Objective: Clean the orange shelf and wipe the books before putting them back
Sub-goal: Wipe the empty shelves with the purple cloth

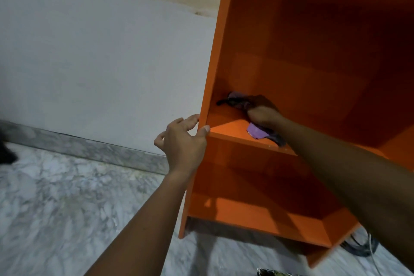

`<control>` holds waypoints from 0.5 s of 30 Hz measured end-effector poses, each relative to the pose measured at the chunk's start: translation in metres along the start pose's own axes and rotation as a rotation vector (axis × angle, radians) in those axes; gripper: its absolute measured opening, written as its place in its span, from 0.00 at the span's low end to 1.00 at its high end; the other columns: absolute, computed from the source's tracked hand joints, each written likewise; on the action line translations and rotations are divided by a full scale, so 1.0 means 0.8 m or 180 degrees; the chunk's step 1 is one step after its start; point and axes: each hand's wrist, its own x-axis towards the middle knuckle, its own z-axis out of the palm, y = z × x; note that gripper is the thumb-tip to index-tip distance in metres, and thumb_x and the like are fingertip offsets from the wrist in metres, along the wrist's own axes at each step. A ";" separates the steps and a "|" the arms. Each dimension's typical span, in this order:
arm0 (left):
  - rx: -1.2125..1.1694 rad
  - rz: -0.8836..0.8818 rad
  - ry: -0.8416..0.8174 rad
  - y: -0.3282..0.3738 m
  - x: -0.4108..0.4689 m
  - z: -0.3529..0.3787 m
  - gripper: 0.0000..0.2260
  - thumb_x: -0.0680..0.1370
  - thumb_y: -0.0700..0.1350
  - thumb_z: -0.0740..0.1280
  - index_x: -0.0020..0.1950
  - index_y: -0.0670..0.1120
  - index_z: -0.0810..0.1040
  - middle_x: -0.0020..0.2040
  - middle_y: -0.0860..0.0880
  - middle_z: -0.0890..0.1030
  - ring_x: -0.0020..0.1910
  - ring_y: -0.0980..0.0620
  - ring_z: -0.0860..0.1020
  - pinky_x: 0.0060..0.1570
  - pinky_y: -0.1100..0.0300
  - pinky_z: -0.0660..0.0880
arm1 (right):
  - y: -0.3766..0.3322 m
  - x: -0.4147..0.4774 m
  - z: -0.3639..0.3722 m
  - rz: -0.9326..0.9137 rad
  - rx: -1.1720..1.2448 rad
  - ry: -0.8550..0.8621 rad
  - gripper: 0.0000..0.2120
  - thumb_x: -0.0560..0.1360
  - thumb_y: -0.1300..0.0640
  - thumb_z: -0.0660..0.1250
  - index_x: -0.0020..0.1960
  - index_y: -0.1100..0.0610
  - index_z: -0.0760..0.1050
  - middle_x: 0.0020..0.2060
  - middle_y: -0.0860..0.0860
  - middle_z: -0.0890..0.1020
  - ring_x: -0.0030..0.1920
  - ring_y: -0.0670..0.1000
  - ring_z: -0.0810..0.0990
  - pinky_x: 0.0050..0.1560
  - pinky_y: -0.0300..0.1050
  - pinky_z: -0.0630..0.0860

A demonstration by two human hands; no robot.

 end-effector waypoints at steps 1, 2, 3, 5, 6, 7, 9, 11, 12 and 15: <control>-0.0006 0.0031 0.0010 -0.001 0.000 0.000 0.17 0.76 0.58 0.72 0.63 0.56 0.82 0.64 0.54 0.81 0.70 0.50 0.71 0.62 0.54 0.52 | 0.006 0.013 0.012 0.0253 -0.0105 -0.0033 0.20 0.81 0.45 0.54 0.69 0.47 0.75 0.61 0.58 0.80 0.50 0.60 0.80 0.44 0.49 0.74; -0.0016 0.0069 0.0026 -0.003 0.001 0.000 0.17 0.76 0.58 0.72 0.63 0.56 0.83 0.64 0.54 0.81 0.70 0.51 0.71 0.62 0.54 0.53 | 0.007 0.026 0.022 0.0438 -0.0228 -0.0040 0.25 0.80 0.40 0.51 0.70 0.48 0.73 0.65 0.59 0.78 0.57 0.62 0.78 0.52 0.53 0.76; -0.0032 0.0104 0.0033 -0.004 0.002 0.000 0.16 0.76 0.57 0.72 0.63 0.56 0.83 0.64 0.55 0.81 0.70 0.52 0.71 0.63 0.53 0.53 | 0.008 0.040 0.031 0.0543 -0.0325 -0.0027 0.29 0.79 0.36 0.50 0.72 0.50 0.71 0.68 0.59 0.75 0.63 0.64 0.75 0.61 0.57 0.74; -0.0059 0.0184 0.0041 -0.005 0.002 -0.001 0.16 0.76 0.56 0.73 0.63 0.55 0.83 0.64 0.55 0.81 0.71 0.54 0.70 0.65 0.52 0.54 | 0.002 0.062 0.041 0.0623 -0.0317 -0.0010 0.33 0.78 0.32 0.50 0.74 0.52 0.67 0.72 0.59 0.71 0.70 0.65 0.69 0.70 0.62 0.66; -0.0075 0.0233 0.0050 -0.007 0.003 -0.002 0.16 0.76 0.56 0.73 0.63 0.54 0.83 0.64 0.55 0.82 0.71 0.55 0.70 0.65 0.52 0.54 | -0.004 0.071 0.045 0.0594 -0.0287 0.0008 0.33 0.79 0.32 0.51 0.75 0.52 0.66 0.73 0.59 0.70 0.72 0.64 0.66 0.71 0.63 0.63; -0.0086 0.0280 0.0048 -0.008 0.003 -0.002 0.16 0.76 0.56 0.73 0.63 0.54 0.83 0.64 0.55 0.82 0.70 0.56 0.70 0.64 0.54 0.53 | -0.010 0.079 0.049 0.0498 -0.0309 -0.0001 0.32 0.79 0.33 0.51 0.76 0.51 0.65 0.74 0.59 0.68 0.73 0.64 0.64 0.72 0.63 0.61; -0.0117 0.0347 0.0048 -0.009 0.003 -0.002 0.16 0.76 0.55 0.73 0.63 0.53 0.83 0.63 0.55 0.82 0.69 0.60 0.68 0.63 0.56 0.51 | -0.027 0.085 0.054 0.0196 -0.0483 -0.0098 0.29 0.82 0.36 0.49 0.78 0.48 0.63 0.77 0.56 0.66 0.75 0.63 0.62 0.73 0.63 0.58; -0.0084 0.0364 0.0049 -0.011 0.003 -0.001 0.17 0.76 0.55 0.73 0.63 0.53 0.83 0.64 0.55 0.81 0.69 0.61 0.68 0.63 0.56 0.51 | -0.042 0.085 0.059 -0.0012 -0.0550 -0.0221 0.26 0.83 0.37 0.48 0.78 0.44 0.61 0.78 0.53 0.64 0.76 0.63 0.61 0.74 0.64 0.57; -0.0068 0.0365 0.0045 -0.011 0.004 -0.001 0.17 0.76 0.55 0.73 0.63 0.53 0.83 0.64 0.54 0.81 0.70 0.59 0.69 0.64 0.55 0.52 | -0.050 0.082 0.060 -0.0049 -0.0529 -0.0275 0.26 0.82 0.37 0.49 0.78 0.42 0.62 0.78 0.52 0.64 0.75 0.63 0.62 0.74 0.64 0.59; -0.0072 0.0325 0.0017 -0.010 0.001 -0.003 0.17 0.77 0.55 0.72 0.64 0.53 0.82 0.65 0.54 0.81 0.71 0.57 0.68 0.67 0.52 0.53 | -0.061 0.072 0.058 -0.0103 -0.0439 -0.0365 0.29 0.78 0.34 0.48 0.75 0.44 0.66 0.74 0.54 0.69 0.70 0.62 0.70 0.70 0.64 0.67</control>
